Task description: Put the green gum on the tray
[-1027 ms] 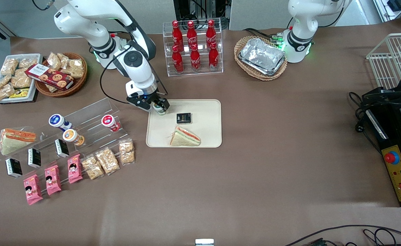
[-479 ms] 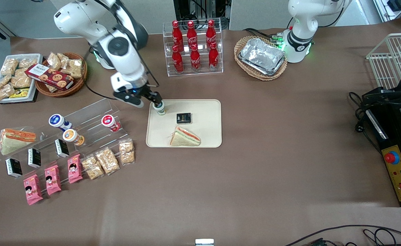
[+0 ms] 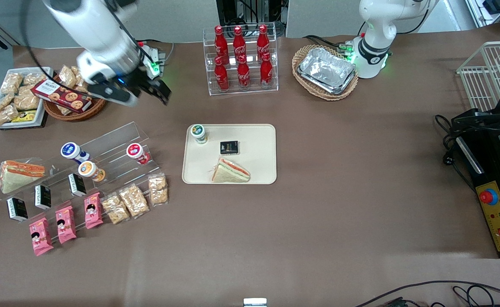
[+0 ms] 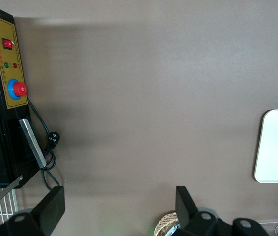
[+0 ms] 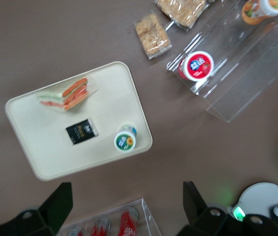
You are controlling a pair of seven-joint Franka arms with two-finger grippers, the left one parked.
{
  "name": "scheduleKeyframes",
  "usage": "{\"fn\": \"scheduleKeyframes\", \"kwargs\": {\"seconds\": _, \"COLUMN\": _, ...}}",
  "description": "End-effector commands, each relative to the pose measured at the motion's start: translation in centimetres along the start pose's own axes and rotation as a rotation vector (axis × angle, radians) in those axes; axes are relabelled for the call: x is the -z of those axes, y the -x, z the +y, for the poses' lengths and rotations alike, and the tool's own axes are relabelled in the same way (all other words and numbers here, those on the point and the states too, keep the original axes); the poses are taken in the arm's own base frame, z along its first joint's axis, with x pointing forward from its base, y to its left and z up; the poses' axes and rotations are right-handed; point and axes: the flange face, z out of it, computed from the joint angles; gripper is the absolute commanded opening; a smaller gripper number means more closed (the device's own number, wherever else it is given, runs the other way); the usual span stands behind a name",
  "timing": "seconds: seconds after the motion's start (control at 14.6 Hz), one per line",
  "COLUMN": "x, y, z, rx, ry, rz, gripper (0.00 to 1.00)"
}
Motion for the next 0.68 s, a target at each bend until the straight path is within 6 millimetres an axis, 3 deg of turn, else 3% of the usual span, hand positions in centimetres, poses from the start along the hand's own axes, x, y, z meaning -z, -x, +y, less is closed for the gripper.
{"fn": "scheduleKeyframes", "kwargs": {"seconds": 0.0, "x": 6.2, "y": -2.9, "z": 2.2, "rx": 0.086, "ry": -0.022, "rz": -0.026, "gripper": 1.0}}
{"fn": "scheduleKeyframes", "kwargs": {"seconds": 0.21, "x": 7.8, "y": -8.1, "z": 8.1, "rx": 0.216, "ry": -0.028, "rz": 0.015, "gripper": 1.0}}
{"fn": "scheduleKeyframes", "kwargs": {"seconds": 0.48, "x": 7.5, "y": -14.2, "z": 16.5, "rx": 0.363, "ry": 0.006, "rz": 0.04, "gripper": 1.0}}
{"fn": "scheduleKeyframes", "kwargs": {"seconds": 0.62, "x": 7.6, "y": -16.9, "z": 18.8, "rx": 0.327, "ry": -0.004, "rz": 0.066, "gripper": 1.0}}
